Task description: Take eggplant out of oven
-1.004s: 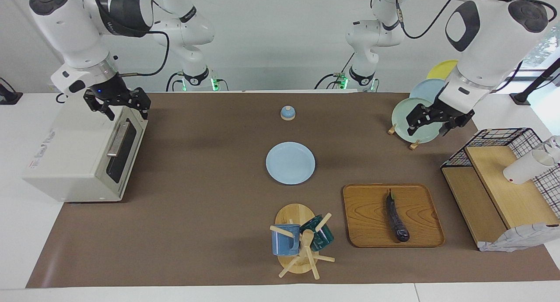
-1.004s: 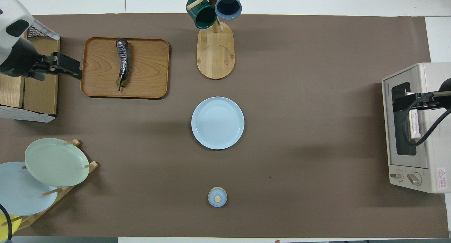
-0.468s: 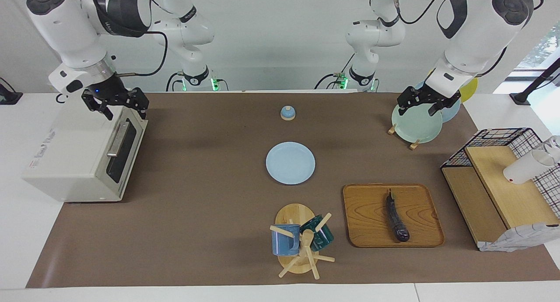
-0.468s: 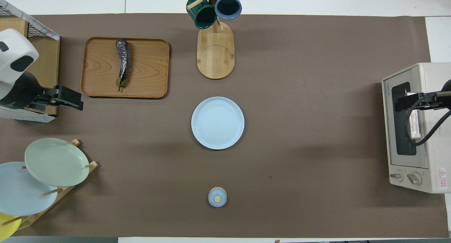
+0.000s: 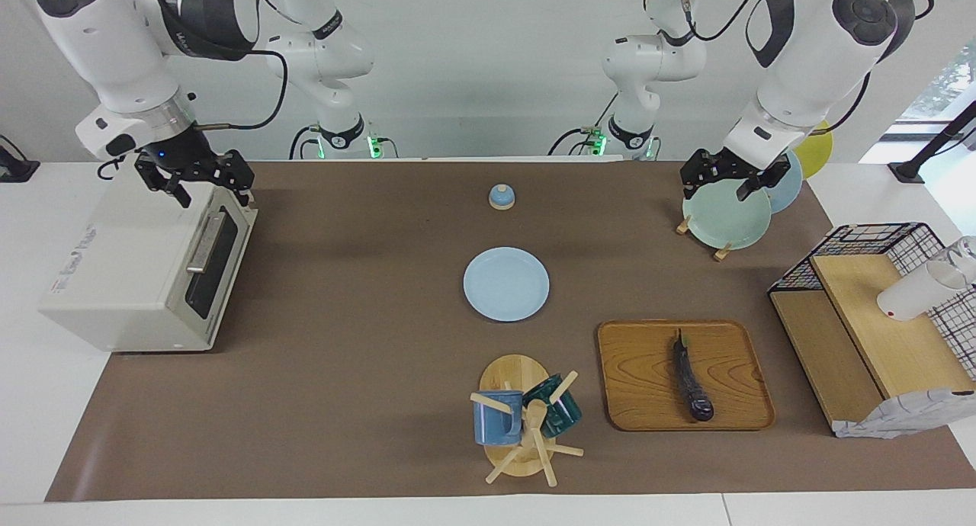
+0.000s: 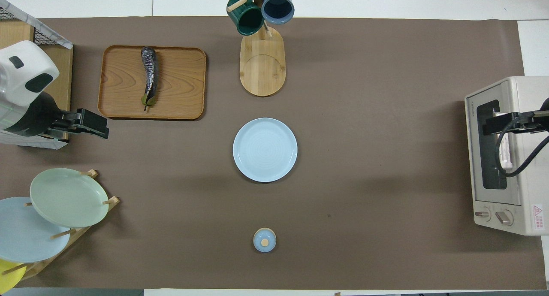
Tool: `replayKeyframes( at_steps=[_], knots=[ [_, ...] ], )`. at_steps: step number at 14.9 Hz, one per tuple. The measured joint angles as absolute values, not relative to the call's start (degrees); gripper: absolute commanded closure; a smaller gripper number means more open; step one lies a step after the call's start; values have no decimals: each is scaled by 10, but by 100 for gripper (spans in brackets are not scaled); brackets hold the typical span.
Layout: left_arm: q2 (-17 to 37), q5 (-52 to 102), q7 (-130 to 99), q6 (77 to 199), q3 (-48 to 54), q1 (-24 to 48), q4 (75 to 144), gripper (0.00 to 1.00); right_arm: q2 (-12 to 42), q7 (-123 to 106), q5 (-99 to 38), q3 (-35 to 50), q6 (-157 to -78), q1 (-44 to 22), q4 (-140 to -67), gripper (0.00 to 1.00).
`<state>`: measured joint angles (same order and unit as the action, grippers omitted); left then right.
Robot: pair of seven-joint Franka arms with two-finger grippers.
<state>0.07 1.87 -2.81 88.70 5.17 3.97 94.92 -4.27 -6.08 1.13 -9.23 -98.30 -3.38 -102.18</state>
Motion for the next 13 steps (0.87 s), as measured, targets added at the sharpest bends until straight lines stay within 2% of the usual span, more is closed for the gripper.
replayKeyframes(
  at_steps=[13],
  knots=[
    [-7, 16, -28, 870, 57, 34, 938, 0, -42, -61, 11, -93, -983, -29, -1020, 0]
  ],
)
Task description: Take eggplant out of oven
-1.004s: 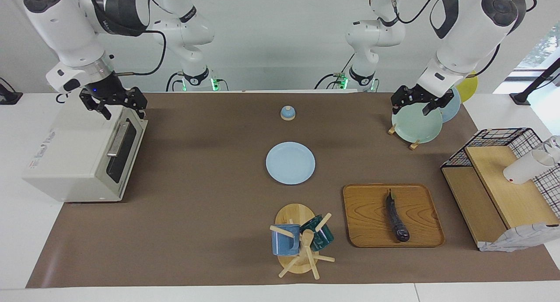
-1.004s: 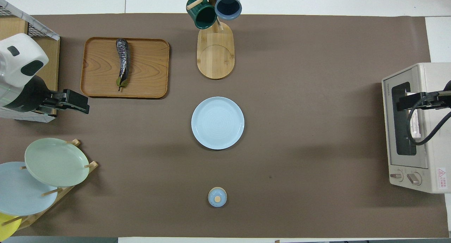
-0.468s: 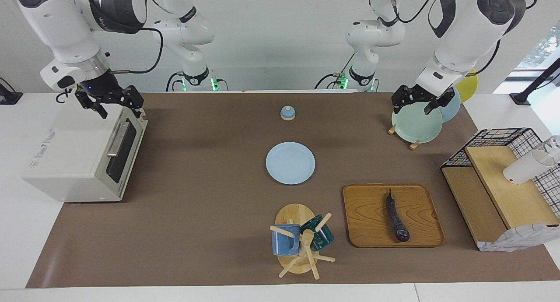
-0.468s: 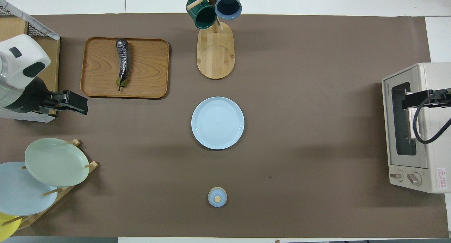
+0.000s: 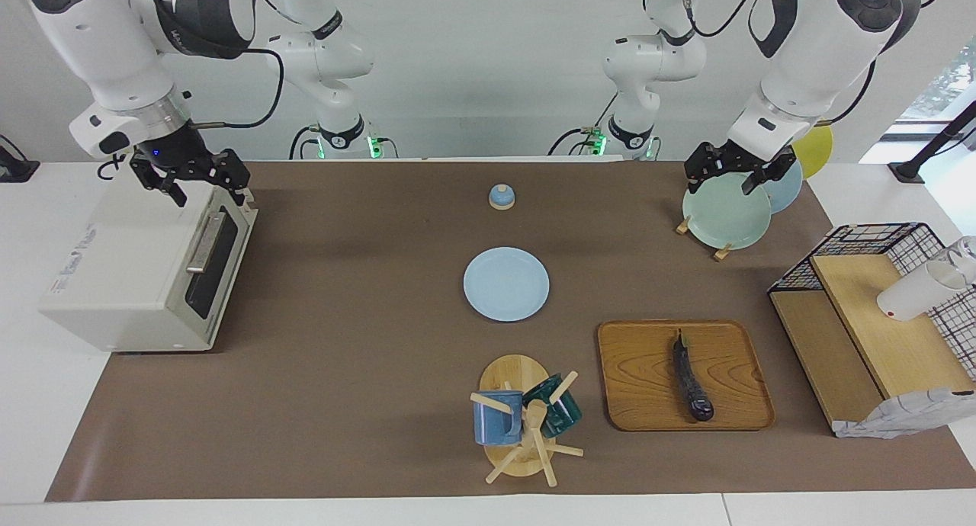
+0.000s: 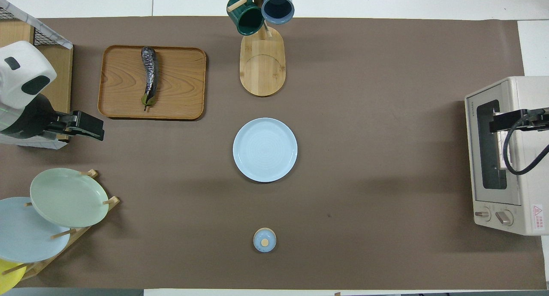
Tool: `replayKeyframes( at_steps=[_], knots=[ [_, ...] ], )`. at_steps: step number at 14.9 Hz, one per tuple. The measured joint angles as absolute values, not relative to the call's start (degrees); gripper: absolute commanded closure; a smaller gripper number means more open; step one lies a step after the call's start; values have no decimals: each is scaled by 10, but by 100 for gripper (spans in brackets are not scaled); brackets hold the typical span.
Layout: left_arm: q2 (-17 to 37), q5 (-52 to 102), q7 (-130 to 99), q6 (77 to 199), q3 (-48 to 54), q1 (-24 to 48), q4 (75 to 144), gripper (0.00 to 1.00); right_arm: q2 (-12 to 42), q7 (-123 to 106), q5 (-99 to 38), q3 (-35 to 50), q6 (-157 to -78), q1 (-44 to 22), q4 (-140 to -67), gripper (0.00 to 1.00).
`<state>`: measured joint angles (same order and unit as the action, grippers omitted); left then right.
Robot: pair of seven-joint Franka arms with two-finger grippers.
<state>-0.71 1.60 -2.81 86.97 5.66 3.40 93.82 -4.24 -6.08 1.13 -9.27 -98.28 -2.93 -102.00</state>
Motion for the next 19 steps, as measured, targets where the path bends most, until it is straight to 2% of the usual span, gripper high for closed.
replayKeyframes(
  at_steps=[19],
  knots=[
    [-8, 16, -35, 869, 66, 26, 934, 0, -42, -60, 11, -94, -981, -30, -1019, 0]
  ],
)
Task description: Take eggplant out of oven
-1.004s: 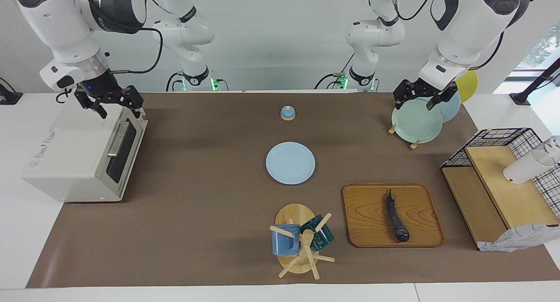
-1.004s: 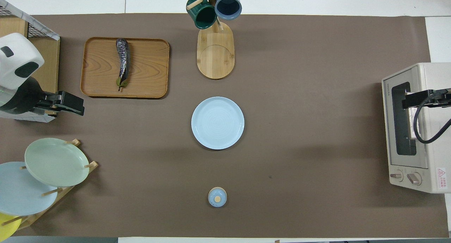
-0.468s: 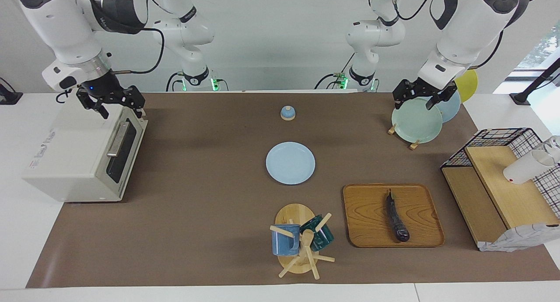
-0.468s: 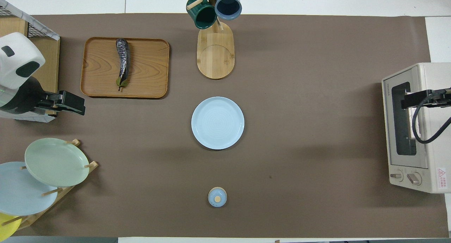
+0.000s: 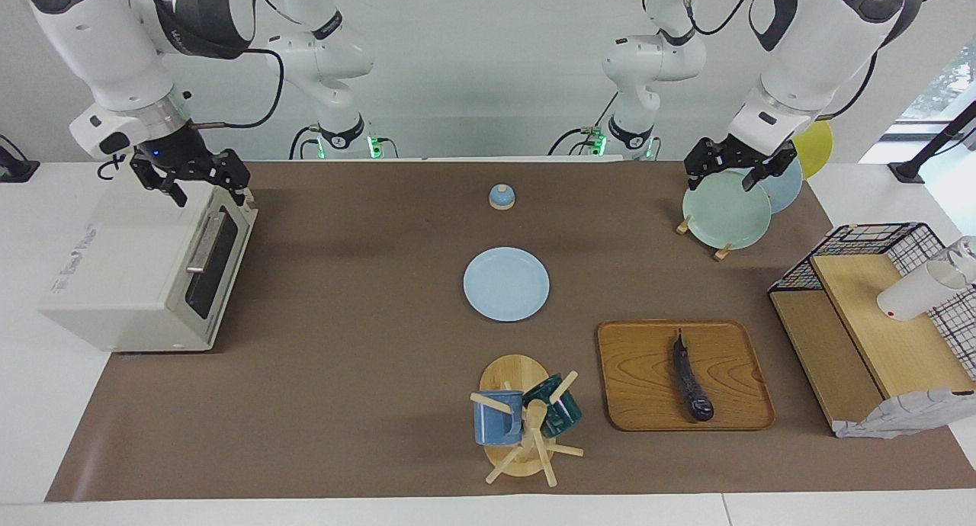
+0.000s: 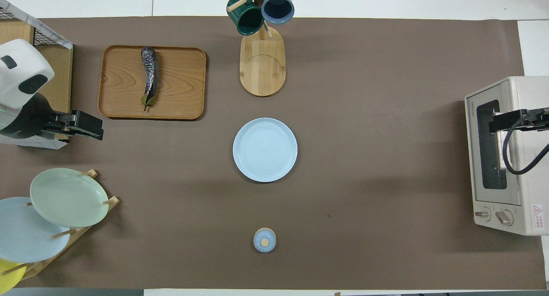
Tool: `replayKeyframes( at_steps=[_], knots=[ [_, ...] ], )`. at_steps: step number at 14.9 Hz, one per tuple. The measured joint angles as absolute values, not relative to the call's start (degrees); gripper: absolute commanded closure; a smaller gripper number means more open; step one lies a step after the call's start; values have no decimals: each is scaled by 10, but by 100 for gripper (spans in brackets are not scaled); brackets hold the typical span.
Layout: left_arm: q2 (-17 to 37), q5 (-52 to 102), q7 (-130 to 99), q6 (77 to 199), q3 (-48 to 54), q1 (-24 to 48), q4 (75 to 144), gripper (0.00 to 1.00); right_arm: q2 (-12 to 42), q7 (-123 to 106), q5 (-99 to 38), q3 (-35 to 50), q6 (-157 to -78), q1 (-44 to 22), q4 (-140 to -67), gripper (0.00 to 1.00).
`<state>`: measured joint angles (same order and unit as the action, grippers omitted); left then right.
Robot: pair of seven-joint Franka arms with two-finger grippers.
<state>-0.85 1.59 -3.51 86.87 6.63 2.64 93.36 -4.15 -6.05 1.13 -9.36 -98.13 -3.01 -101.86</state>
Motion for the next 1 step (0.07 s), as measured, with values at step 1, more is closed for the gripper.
replayKeyframes(
  at_steps=[1],
  knots=[
    [-8, 16, -35, 869, 66, 26, 934, 0, -42, -60, 11, -94, -981, -30, -1018, 0]
  ],
)
